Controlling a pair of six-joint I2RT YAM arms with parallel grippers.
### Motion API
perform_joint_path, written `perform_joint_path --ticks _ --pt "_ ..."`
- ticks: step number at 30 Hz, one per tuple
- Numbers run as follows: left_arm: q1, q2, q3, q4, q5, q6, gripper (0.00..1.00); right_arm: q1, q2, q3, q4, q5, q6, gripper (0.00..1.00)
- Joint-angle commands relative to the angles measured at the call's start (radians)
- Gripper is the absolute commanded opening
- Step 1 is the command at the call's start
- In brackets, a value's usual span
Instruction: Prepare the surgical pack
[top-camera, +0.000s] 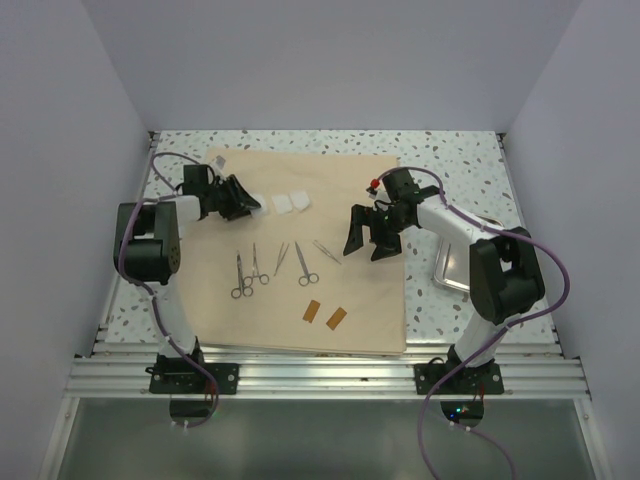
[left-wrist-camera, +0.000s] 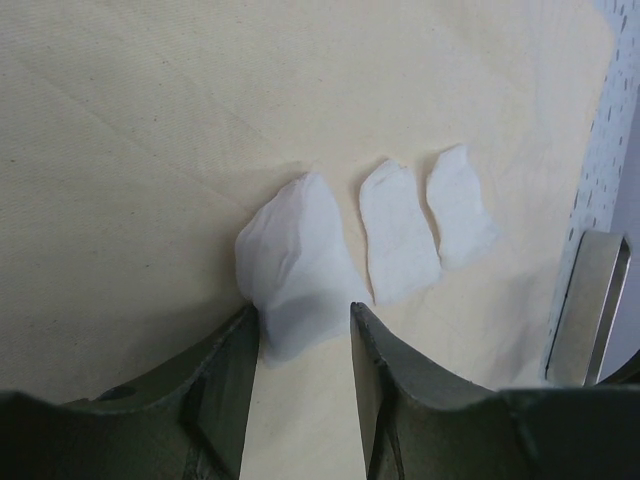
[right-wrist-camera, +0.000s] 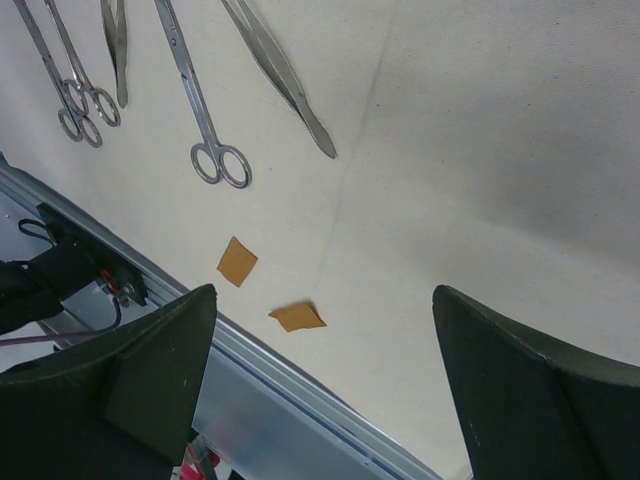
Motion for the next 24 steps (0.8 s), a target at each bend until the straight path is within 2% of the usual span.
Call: perform_joint_path --ticks 1,24 --pt "0.005 0.049 0.021 0.025 0.016 -0.031 0.46 -0.004 0.007 0.035 -0.002 -0.004 -0.008 0.93" --pt "-0.012 0.115 0.064 0.013 0.014 -0.089 0.37 -0.002 0.006 0.030 0.004 -0.001 -0.006 0.93"
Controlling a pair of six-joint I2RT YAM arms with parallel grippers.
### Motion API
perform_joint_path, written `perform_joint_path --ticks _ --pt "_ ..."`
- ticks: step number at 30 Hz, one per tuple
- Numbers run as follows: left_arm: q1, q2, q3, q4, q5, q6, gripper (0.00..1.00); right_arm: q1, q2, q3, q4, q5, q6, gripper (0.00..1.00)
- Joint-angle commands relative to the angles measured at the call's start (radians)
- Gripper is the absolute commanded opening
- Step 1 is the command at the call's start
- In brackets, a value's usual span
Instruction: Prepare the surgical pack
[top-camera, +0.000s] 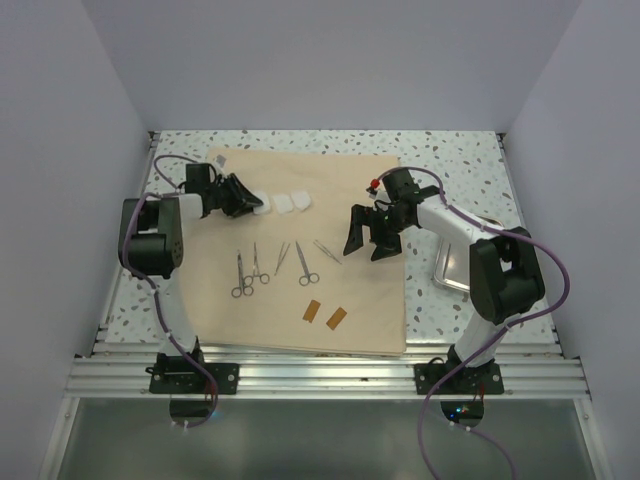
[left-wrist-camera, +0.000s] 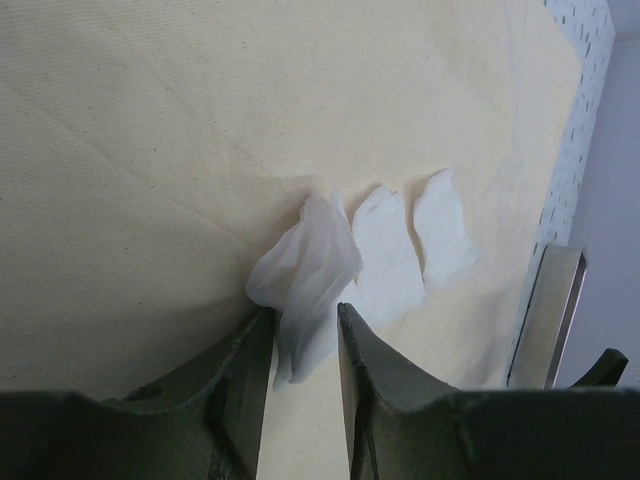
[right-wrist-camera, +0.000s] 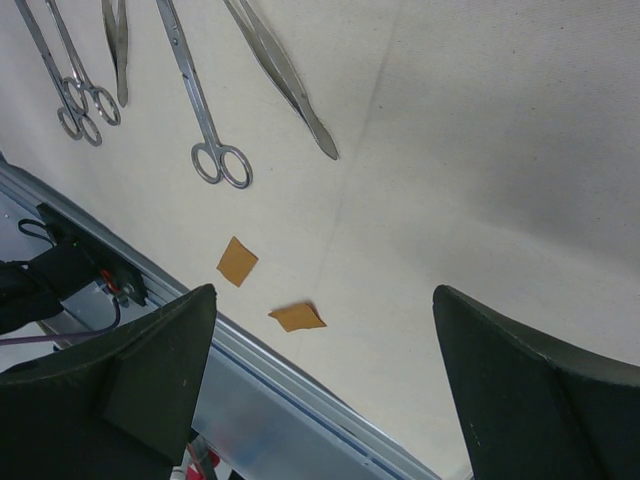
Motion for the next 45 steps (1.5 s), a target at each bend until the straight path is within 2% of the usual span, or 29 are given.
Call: perform_joint_path --ticks 1,4,7,10,18,24,26,27,29,30,31,32,38,41,45 --pt "-0.012 0.051 0.020 -0.035 -0.033 0.009 0.36 -0.002 0.007 0.030 0.001 -0.001 -0.006 0.93" --pt "-0.012 0.057 0.028 -0.046 -0.036 0.013 0.27 -0.002 0.006 0.033 -0.001 0.001 -0.008 0.93" --pt "-0.012 0.057 0.045 -0.073 -0.045 0.032 0.11 -0.002 0.006 0.036 -0.002 0.004 -0.008 0.93" --pt "-0.010 0.042 0.056 -0.111 -0.048 0.039 0.00 -0.001 0.010 0.045 -0.005 0.002 -0.010 0.93" --pt "-0.010 -0.096 0.070 -0.191 -0.033 0.070 0.00 -0.002 0.030 0.113 -0.018 0.001 -0.025 0.93" --pt "-0.012 -0.216 0.015 -0.215 -0.005 0.082 0.00 -0.002 0.045 0.162 0.013 -0.099 0.006 0.93" --pt "-0.015 -0.281 -0.019 -0.204 0.027 0.065 0.00 -0.001 0.050 0.171 0.076 -0.155 0.029 0.94" --pt "-0.020 -0.306 -0.063 -0.184 0.041 0.059 0.00 0.001 0.053 0.167 0.116 -0.239 0.079 0.94" --pt "-0.032 -0.395 -0.116 -0.153 0.087 0.044 0.00 0.007 0.062 0.148 0.301 -0.324 0.176 0.96" --pt "-0.062 -0.423 -0.166 -0.120 0.101 0.039 0.00 0.011 0.067 0.127 0.374 -0.373 0.276 0.97" --pt "-0.088 -0.450 -0.188 -0.112 0.125 0.039 0.00 0.027 0.076 0.119 0.513 -0.386 0.321 0.99" --pt "-0.104 -0.505 -0.214 -0.092 0.136 0.027 0.00 0.034 0.085 0.116 0.560 -0.393 0.352 0.99" --pt "-0.210 -0.682 -0.357 -0.006 0.165 -0.034 0.00 0.082 0.121 0.131 0.665 -0.424 0.443 0.99" --pt "-0.217 -0.752 -0.427 0.035 0.173 -0.083 0.00 0.087 0.111 0.107 0.694 -0.432 0.443 0.97" --pt "-0.220 -0.780 -0.470 0.060 0.193 -0.109 0.00 0.102 0.087 0.013 0.867 -0.473 0.529 0.92"
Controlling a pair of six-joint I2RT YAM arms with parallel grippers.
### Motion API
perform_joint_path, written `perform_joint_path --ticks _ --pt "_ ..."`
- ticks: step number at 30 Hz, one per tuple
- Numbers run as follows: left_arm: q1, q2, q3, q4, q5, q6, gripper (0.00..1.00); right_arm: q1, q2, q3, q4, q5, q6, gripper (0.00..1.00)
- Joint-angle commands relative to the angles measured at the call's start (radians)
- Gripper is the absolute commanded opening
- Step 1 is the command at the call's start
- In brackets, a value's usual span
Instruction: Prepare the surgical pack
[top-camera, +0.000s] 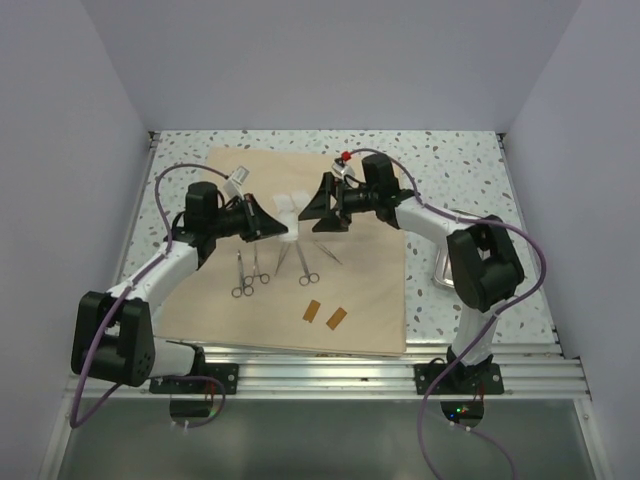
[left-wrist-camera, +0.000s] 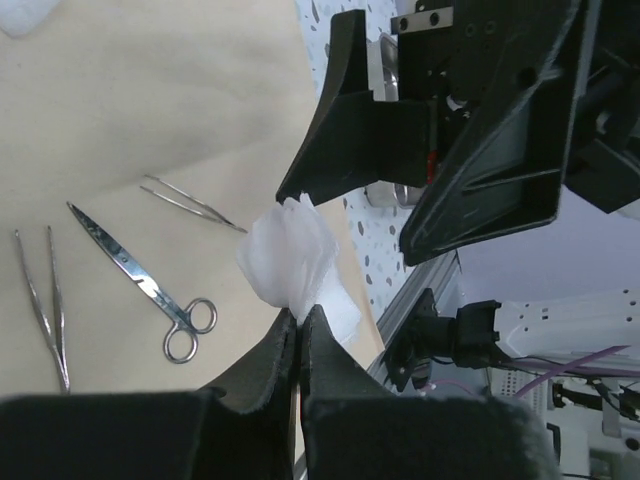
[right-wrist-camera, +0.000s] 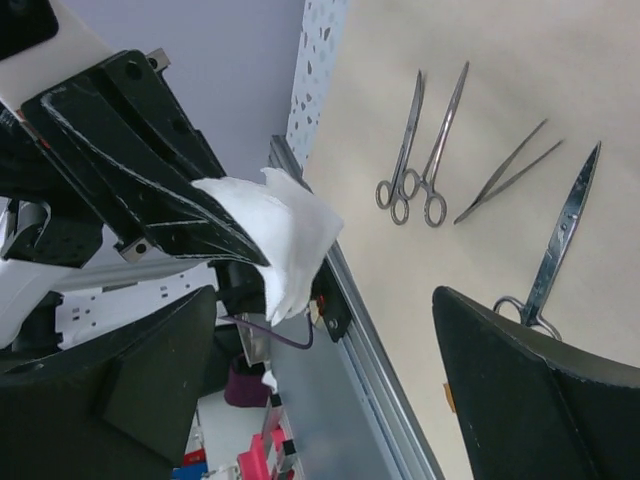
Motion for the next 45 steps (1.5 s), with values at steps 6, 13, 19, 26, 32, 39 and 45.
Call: perform_joint_path --ticks 6,13,19,26,32,39,45 --pt "-0.005 -0.039 -0.038 0.111 0.049 -0.076 0.00 0.050 -0.023 -0.055 0.207 -0.084 0.108 0.86" --pt "-0.008 -0.019 -0.036 0.125 0.055 -0.081 0.00 0.070 -0.001 -0.071 0.321 -0.101 0.198 0.77" --pt "-0.014 -0.002 -0.035 0.131 0.060 -0.083 0.00 0.071 0.028 -0.075 0.441 -0.106 0.287 0.53" --pt "-0.016 0.041 -0.026 0.148 0.083 -0.081 0.00 0.070 0.060 -0.060 0.453 -0.104 0.310 0.00" --pt "-0.011 0.075 0.031 0.045 0.054 0.011 0.61 -0.011 0.002 -0.095 0.193 0.018 0.135 0.00" --pt "0.039 0.096 0.071 -0.185 -0.078 0.219 0.72 -0.264 -0.128 -0.161 -0.151 0.118 -0.123 0.00" --pt "0.085 0.118 0.085 -0.289 -0.150 0.293 0.70 -0.620 -0.282 -0.321 -0.251 0.155 -0.236 0.00"
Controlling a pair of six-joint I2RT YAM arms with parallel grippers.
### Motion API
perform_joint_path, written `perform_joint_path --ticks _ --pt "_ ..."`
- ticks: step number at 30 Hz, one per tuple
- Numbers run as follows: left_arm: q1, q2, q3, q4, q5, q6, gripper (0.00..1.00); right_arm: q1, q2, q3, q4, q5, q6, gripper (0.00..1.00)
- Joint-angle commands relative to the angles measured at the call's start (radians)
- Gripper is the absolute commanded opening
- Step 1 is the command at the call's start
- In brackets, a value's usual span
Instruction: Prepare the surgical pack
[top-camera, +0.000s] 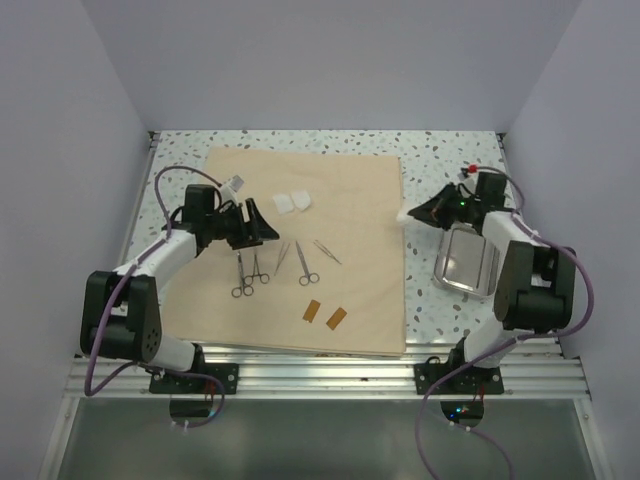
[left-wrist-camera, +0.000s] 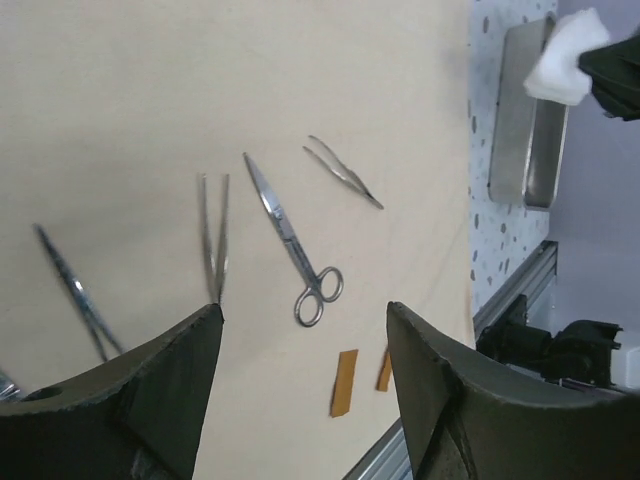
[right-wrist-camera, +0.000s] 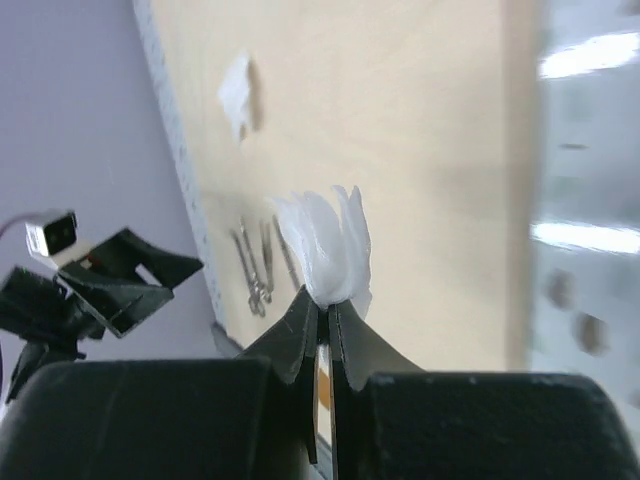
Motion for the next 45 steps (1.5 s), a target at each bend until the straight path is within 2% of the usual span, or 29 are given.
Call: perform_joint_path --ticks 1,5,7,10,17,22,30,35,37,40,43,44,45 --pt "0.016 0.015 0.043 -0.099 -0.071 0.099 0.70 -0.188 -0.122 -0.069 -0.141 0.064 -0.163 0.00" --pt "0.016 0.042 0.051 -0.113 -0.079 0.118 0.69 -0.335 -0.143 -0.081 -0.265 0.065 -0.285 0.00" --pt "0.016 0.059 0.045 -0.096 -0.051 0.107 0.68 -0.430 -0.150 -0.099 -0.287 0.054 -0.338 0.00" --pt "0.015 0.073 0.046 -0.088 -0.045 0.104 0.67 -0.511 -0.133 -0.110 -0.307 0.025 -0.384 0.00" --pt "0.016 0.102 0.065 -0.093 -0.049 0.101 0.66 -0.517 -0.027 -0.073 -0.350 0.046 -0.455 0.00" --pt "0.015 0.110 0.066 -0.091 -0.049 0.101 0.66 -0.517 0.095 -0.037 -0.343 0.019 -0.447 0.00" --pt "0.016 0.130 0.071 -0.088 -0.062 0.092 0.66 -0.493 0.163 0.012 -0.285 0.078 -0.407 0.01" --pt "0.015 0.137 0.082 -0.108 -0.075 0.090 0.64 -0.468 0.205 0.065 -0.291 0.155 -0.398 0.07" --pt "0.015 0.139 0.086 -0.116 -0.085 0.090 0.64 -0.450 0.220 0.107 -0.305 0.169 -0.397 0.14" --pt "0.015 0.147 0.100 -0.126 -0.105 0.089 0.64 -0.423 0.251 0.169 -0.328 0.209 -0.394 0.20" --pt "0.012 0.162 0.125 -0.145 -0.135 0.080 0.66 -0.399 0.266 0.221 -0.345 0.242 -0.388 0.33" --pt "0.010 0.167 0.137 -0.151 -0.151 0.075 0.67 -0.394 0.263 0.236 -0.351 0.256 -0.380 0.42" --pt "0.007 0.170 0.144 -0.156 -0.157 0.073 0.67 -0.388 0.245 0.238 -0.359 0.282 -0.369 0.46"
